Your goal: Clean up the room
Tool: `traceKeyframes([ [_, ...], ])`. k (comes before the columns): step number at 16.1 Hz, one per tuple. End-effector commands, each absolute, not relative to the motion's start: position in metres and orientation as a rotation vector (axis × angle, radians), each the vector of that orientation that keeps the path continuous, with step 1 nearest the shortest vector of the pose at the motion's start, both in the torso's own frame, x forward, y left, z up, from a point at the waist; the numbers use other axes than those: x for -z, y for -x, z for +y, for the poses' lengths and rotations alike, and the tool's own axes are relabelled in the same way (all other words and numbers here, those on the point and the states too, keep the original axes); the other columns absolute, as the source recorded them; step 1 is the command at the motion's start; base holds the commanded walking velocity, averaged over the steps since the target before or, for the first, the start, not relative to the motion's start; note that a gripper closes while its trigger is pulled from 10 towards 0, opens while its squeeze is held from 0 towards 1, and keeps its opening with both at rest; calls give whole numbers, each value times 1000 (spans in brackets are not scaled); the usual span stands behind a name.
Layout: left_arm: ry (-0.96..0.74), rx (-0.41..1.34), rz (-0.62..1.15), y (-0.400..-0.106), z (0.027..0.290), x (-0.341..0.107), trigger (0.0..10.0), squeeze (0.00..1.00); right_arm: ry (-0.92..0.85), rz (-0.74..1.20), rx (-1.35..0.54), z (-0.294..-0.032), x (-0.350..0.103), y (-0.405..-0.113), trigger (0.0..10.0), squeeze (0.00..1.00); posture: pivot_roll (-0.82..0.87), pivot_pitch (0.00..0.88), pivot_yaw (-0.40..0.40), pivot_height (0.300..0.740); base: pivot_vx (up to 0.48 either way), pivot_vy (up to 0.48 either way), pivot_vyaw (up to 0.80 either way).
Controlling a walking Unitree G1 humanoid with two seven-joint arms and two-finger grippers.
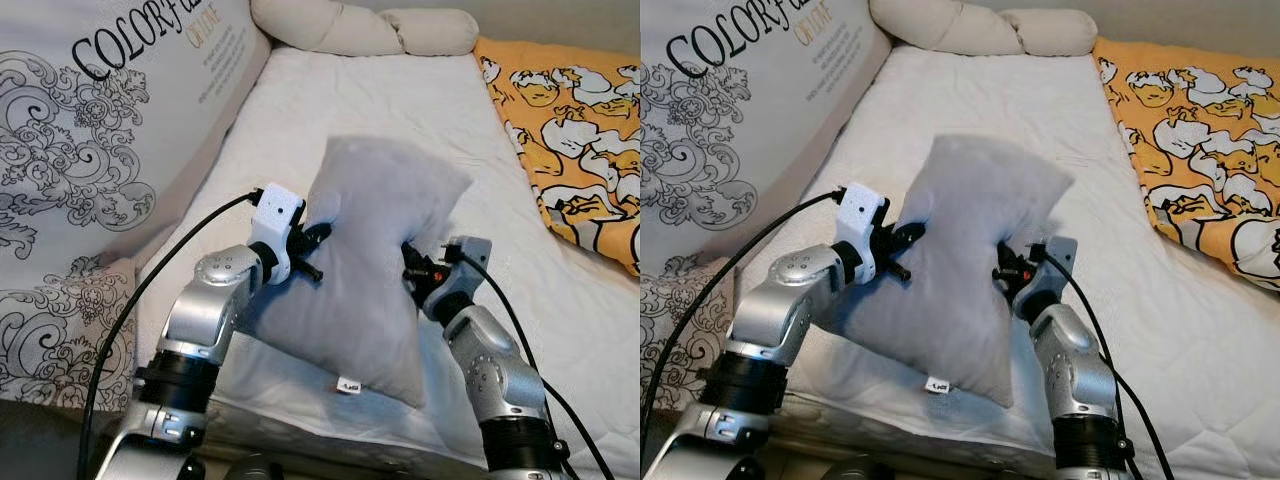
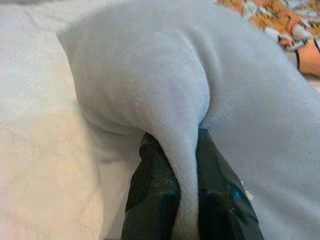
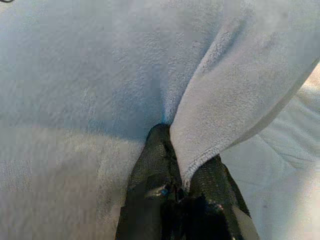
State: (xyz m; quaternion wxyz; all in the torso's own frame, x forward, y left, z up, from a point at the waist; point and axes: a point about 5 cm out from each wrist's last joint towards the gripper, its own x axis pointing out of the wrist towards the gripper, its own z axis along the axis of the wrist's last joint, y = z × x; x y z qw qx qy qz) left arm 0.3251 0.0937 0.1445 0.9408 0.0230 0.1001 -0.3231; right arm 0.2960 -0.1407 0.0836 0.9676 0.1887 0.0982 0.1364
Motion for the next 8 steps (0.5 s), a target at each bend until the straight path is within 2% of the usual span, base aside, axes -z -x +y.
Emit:
traceKeyframes([
  [1, -83, 632, 144, -328, 91, -156, 10000, 0, -386, 161, -311, -133, -95, -299, 10000, 0, -28, 0, 30, 740, 0, 0, 0],
  [5, -112, 610, 95, -331, 93, -161, 10000, 0, -388, 157, -265, -130, -95, -300, 10000, 0, -31, 0, 31, 740, 0, 0, 0],
  [7, -113, 605, 90, -332, 93, -162, 10000, 0, -390, 160, -272, -127, -95, -299, 10000, 0, -33, 0, 30, 740, 0, 244, -697],
  [8, -117, 600, 86, -333, 93, -162, 10000, 0, -388, 160, -275, -126, -94, -298, 10000, 0, -29, 0, 27, 740, 0, 255, 0],
])
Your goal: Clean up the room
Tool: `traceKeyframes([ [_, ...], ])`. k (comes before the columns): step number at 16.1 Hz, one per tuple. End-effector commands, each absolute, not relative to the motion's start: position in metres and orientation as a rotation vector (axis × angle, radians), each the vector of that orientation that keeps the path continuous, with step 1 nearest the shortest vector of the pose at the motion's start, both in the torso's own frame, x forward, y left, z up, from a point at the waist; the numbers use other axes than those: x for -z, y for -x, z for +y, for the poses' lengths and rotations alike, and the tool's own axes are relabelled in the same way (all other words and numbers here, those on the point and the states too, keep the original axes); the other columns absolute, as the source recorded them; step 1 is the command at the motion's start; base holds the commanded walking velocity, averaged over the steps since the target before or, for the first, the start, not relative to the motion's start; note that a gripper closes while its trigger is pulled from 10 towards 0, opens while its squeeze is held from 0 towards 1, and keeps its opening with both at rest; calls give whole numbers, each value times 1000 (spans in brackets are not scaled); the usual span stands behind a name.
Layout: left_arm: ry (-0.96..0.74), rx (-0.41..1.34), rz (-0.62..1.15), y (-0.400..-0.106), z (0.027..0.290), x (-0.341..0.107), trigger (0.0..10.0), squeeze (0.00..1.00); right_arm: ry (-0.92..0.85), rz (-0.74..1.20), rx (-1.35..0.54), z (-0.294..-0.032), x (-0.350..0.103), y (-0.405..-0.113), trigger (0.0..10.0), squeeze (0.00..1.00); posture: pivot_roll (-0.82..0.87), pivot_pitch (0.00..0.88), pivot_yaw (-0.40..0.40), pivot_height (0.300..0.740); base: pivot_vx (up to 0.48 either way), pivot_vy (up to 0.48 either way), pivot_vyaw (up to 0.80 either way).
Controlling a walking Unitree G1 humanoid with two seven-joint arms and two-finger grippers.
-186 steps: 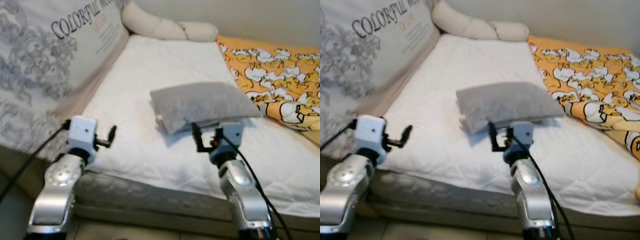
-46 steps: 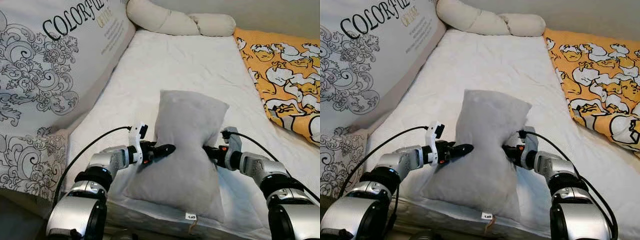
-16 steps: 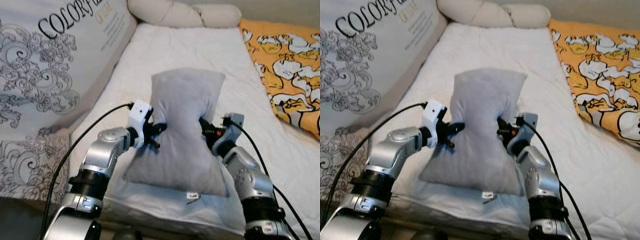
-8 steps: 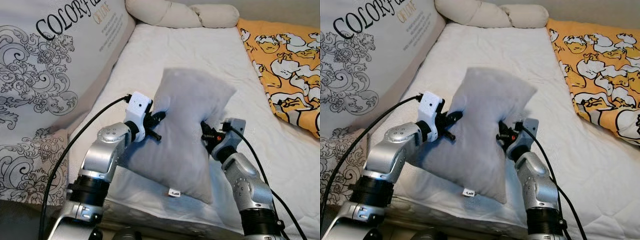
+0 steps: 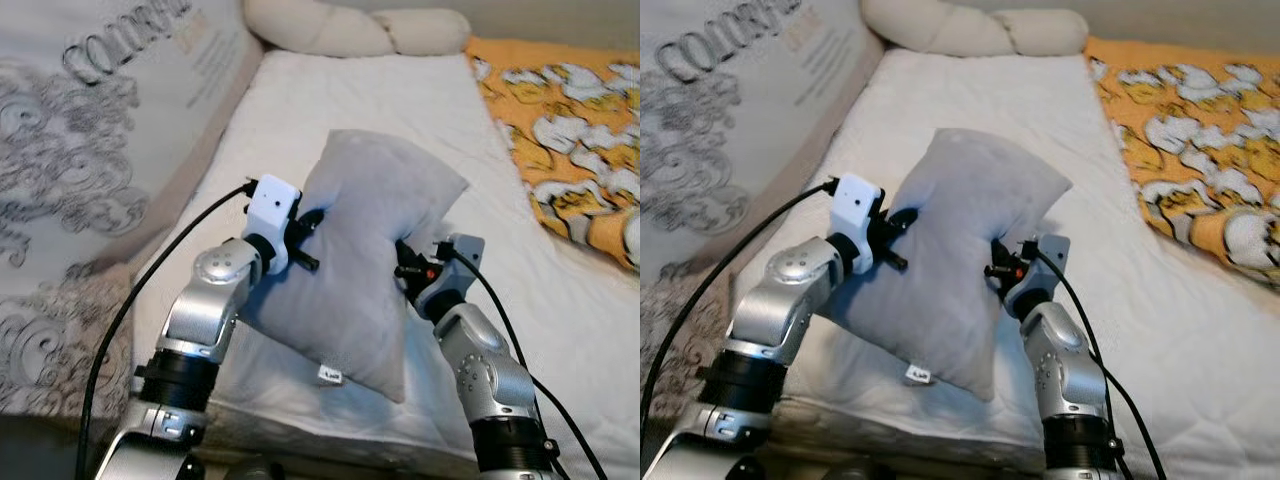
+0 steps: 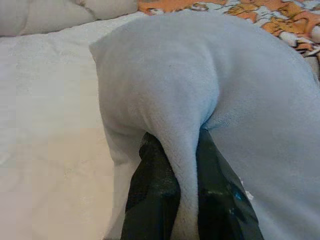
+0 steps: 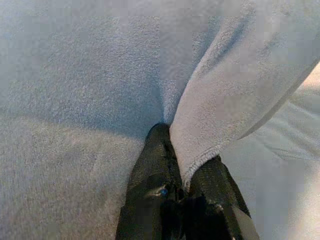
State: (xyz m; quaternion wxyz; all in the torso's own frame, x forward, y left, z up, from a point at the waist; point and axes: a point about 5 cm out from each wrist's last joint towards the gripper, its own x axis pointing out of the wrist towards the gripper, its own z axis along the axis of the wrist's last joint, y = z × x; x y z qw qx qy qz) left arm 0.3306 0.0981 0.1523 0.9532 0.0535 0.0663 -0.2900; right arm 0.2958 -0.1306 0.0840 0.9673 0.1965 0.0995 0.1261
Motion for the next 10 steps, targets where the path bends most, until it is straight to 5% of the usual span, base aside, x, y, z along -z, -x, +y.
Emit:
traceKeyframes([
  [1, -119, 598, 85, -334, 93, -162, 10000, 0, -386, 159, -275, -126, -94, -298, 10000, 0, -27, 0, 25, 740, 0, 255, 0],
  [8, -134, 593, 80, -335, 94, -163, 10000, 0, -389, 179, -265, -125, -92, -299, 10000, 0, -25, 0, 20, 740, 0, 258, 0],
  [10, -137, 594, 81, -335, 94, -162, 10000, 0, -391, 183, -261, -125, -91, -298, 10000, 0, -27, 0, 22, 740, 0, 302, -781],
])
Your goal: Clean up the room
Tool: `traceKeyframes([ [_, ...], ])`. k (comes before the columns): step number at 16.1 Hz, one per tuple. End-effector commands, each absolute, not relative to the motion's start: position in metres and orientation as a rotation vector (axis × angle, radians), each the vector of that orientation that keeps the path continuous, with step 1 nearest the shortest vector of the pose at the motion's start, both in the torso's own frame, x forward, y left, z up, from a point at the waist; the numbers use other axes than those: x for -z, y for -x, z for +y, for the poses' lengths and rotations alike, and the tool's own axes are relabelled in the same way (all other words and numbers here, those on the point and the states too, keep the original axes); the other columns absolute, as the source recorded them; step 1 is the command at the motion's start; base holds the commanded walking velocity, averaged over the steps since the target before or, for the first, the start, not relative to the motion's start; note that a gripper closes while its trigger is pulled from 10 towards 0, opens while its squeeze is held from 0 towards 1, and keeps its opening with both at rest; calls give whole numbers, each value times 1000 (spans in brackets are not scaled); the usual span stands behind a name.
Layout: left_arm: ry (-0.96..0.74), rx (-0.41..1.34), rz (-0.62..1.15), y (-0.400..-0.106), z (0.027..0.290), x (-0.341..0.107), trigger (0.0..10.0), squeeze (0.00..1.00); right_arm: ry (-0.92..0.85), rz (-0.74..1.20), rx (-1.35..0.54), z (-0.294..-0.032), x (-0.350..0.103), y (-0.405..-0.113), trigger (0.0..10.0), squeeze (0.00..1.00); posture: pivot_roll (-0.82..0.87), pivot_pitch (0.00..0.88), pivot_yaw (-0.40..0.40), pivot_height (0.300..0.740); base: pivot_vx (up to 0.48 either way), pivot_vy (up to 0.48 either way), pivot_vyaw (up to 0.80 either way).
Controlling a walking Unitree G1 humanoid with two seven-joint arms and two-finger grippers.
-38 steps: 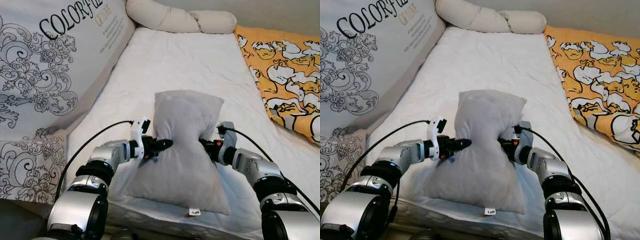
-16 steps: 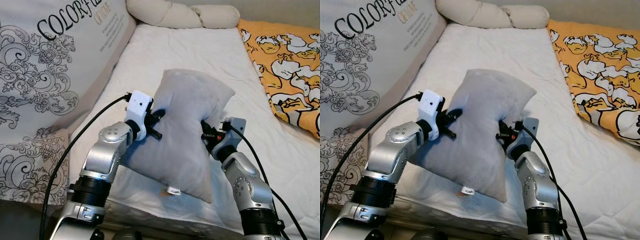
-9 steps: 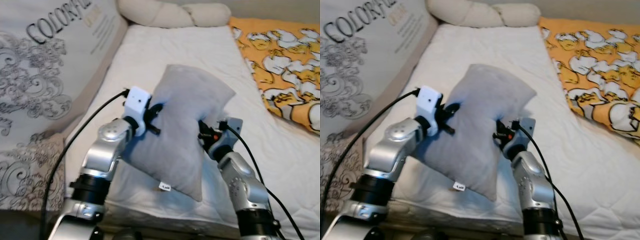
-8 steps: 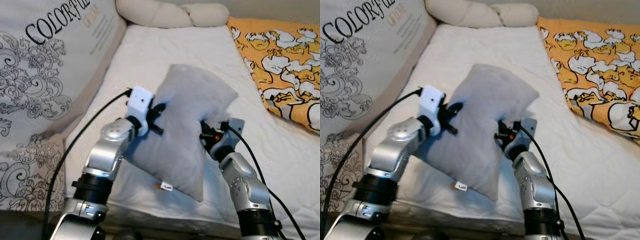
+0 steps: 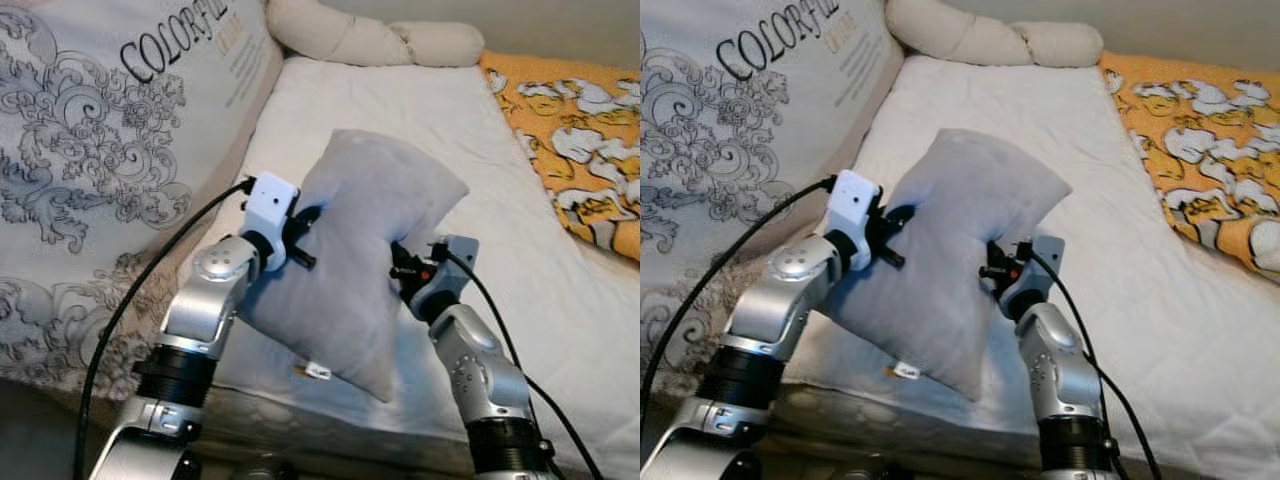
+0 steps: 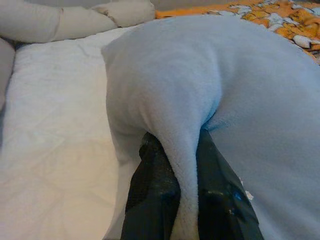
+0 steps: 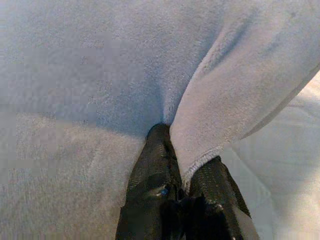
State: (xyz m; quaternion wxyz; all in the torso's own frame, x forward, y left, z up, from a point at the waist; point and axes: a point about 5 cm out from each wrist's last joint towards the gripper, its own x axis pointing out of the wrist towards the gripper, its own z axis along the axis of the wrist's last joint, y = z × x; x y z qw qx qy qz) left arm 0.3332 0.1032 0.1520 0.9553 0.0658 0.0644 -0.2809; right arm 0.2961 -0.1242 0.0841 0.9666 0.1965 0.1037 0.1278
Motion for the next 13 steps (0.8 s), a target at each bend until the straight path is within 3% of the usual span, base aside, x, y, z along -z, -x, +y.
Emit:
traceKeyframes([
  [1, -139, 593, 81, -335, 95, -162, 10000, 0, -391, 178, -256, -126, -91, -298, 10000, 0, -29, 0, 25, 740, 0, 322, 0],
  [13, -162, 599, 81, -337, 96, -162, 10000, 0, -410, 184, -229, -126, -89, -296, 10000, 0, -29, 0, 36, 740, 0, 322, 0],
])
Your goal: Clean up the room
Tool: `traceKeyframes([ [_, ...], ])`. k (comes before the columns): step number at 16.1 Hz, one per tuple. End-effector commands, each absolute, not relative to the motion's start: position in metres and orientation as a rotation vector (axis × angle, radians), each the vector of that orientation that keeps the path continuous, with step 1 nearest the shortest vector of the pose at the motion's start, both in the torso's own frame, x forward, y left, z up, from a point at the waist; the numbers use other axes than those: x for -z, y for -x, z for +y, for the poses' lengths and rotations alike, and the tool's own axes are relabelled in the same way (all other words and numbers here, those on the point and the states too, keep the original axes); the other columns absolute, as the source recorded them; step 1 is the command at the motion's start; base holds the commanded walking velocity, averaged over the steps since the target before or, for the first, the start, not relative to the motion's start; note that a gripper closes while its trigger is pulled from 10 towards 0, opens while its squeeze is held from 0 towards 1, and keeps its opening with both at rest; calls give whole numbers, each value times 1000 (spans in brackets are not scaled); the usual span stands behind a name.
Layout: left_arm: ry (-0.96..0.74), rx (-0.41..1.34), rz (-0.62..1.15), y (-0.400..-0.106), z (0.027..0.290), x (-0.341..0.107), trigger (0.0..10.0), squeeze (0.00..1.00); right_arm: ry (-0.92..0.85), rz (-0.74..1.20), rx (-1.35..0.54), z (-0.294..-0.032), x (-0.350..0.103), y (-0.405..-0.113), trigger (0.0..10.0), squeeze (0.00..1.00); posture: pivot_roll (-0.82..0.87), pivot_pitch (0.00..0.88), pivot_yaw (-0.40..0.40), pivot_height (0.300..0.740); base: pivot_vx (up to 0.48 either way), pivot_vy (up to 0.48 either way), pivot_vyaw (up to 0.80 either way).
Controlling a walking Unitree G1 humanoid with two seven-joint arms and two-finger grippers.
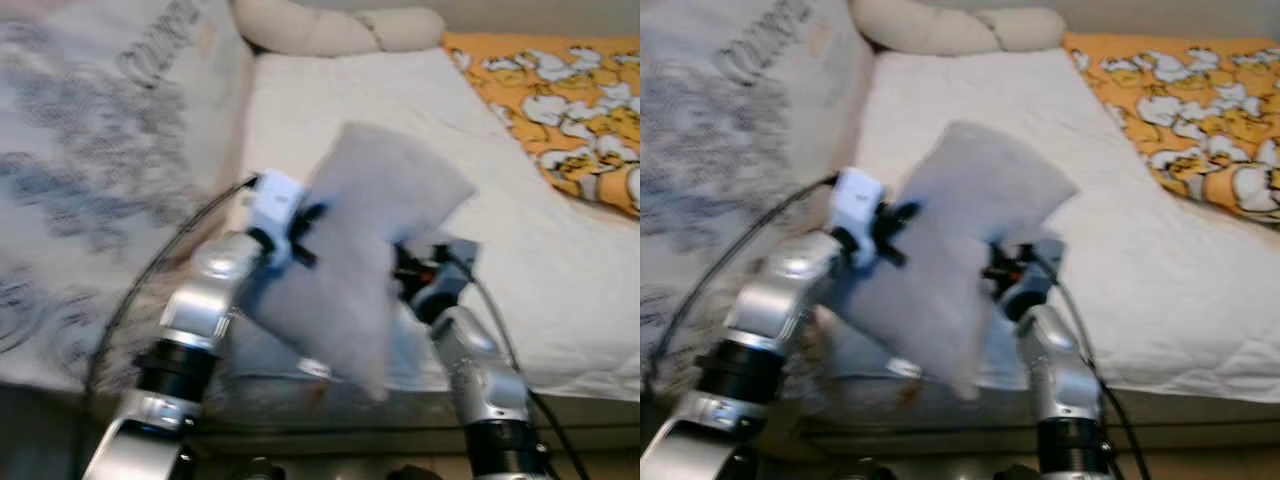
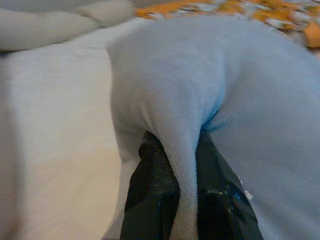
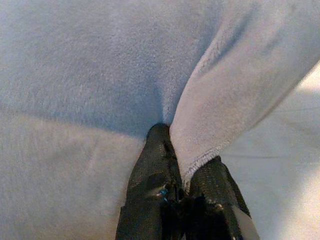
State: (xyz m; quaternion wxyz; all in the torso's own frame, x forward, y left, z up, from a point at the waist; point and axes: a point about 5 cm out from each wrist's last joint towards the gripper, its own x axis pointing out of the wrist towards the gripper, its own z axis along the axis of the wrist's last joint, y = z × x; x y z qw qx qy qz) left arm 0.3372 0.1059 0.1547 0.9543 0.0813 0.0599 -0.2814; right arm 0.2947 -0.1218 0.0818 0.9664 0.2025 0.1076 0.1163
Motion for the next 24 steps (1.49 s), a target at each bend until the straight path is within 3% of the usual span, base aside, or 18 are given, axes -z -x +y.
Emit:
traceKeyframes([
  [1, -162, 599, 81, -337, 96, -162, 10000, 0, -410, 184, -229, -126, -89, -296, 10000, 0, -30, 0, 37, 740, 0, 322, 0],
  [12, -153, 547, 81, -340, 103, -164, 10000, 0, -410, 206, -231, -125, -87, -298, 10000, 0, -15, 0, 26, 740, 0, 30, 0],
  [24, -148, 527, 83, -342, 105, -164, 10000, 0, -398, 223, -248, -124, -86, -300, 10000, 0, -13, 0, 20, 740, 265, 0, 0],
])
